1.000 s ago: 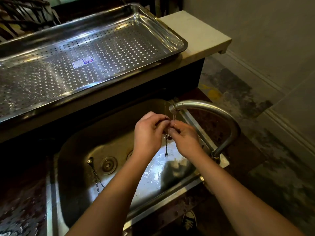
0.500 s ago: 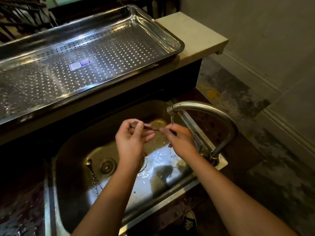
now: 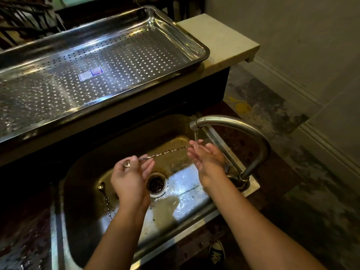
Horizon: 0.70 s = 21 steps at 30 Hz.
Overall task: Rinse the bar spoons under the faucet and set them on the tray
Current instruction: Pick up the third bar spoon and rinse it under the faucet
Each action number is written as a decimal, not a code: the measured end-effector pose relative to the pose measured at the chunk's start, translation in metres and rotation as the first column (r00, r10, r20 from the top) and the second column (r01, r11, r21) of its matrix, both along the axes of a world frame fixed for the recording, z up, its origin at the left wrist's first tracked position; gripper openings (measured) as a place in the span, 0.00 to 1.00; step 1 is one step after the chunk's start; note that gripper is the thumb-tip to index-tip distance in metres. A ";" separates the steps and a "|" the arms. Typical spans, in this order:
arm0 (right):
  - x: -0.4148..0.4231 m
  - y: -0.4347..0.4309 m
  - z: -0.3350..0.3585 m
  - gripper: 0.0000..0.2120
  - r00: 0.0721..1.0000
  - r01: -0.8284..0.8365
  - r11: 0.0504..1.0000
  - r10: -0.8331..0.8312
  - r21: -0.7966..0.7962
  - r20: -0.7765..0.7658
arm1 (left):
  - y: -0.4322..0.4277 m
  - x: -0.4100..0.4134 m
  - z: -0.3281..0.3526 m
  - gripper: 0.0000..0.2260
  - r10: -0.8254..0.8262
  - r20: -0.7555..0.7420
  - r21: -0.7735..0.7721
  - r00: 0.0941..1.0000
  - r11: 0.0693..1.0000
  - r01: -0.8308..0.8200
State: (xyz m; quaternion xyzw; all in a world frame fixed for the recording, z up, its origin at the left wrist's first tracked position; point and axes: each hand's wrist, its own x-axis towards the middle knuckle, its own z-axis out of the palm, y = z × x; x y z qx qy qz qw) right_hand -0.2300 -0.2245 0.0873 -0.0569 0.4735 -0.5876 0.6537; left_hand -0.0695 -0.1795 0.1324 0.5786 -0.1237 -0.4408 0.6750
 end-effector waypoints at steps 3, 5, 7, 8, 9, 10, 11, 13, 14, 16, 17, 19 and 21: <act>-0.005 0.002 -0.003 0.06 0.993 -0.114 0.993 0.114 -0.008 -0.027 | 0.010 -0.001 -0.003 0.01 -0.054 -0.007 0.001 0.998 0.999 0.054; -0.007 0.001 -0.002 0.04 0.995 -0.093 0.996 0.094 0.012 -0.022 | 0.017 -0.001 -0.004 0.01 -0.086 0.010 -0.011 0.996 0.996 0.086; -0.008 -0.001 -0.002 0.09 0.999 -0.049 0.998 0.048 0.031 0.004 | 0.023 0.000 -0.004 0.01 -0.100 0.035 -0.030 0.994 0.994 0.101; -0.008 -0.001 -0.001 0.11 0.999 -0.035 0.999 0.034 0.033 0.030 | 0.025 0.002 -0.004 0.02 -0.097 0.045 -0.037 0.994 0.994 0.099; -0.008 0.000 -0.001 0.12 0.998 -0.026 0.999 0.024 0.034 0.055 | 0.027 0.003 -0.004 0.02 -0.091 0.053 -0.043 0.994 0.995 0.094; -0.007 0.002 -0.001 0.11 0.996 -0.026 0.999 0.024 0.031 0.081 | 0.028 0.003 -0.004 0.02 -0.088 0.059 -0.045 0.994 0.995 0.091; -0.005 0.005 -0.003 0.07 0.995 -0.034 0.999 0.031 0.028 0.093 | 0.029 0.003 -0.005 0.02 -0.091 0.064 -0.043 0.994 0.995 0.094; 0.003 0.013 -0.002 0.06 0.988 -0.090 0.996 0.092 -0.021 0.126 | 0.031 -0.001 -0.007 0.01 -0.120 0.073 -0.023 0.990 0.992 0.122; 0.009 0.017 -0.002 0.09 0.979 -0.136 0.989 0.142 -0.049 0.144 | 0.033 -0.005 -0.009 0.01 -0.139 0.076 -0.006 0.987 0.990 0.140; 0.019 0.021 -0.002 0.10 0.965 -0.212 0.974 0.222 -0.085 0.139 | 0.038 -0.012 -0.014 0.02 -0.164 0.076 0.029 0.983 0.986 0.163; 0.022 0.022 -0.003 0.06 0.965 -0.230 0.969 0.239 -0.085 0.109 | 0.040 -0.015 -0.016 0.03 -0.172 0.076 0.042 0.982 0.985 0.169; 0.020 0.018 0.000 0.05 0.977 -0.210 0.977 0.211 -0.036 0.033 | 0.044 -0.017 -0.020 0.03 -0.199 0.091 0.056 0.976 0.979 0.194; 0.010 0.009 0.003 0.14 0.986 -0.166 0.986 0.166 0.022 -0.031 | 0.048 -0.016 -0.022 0.01 -0.245 0.121 0.058 0.962 0.969 0.239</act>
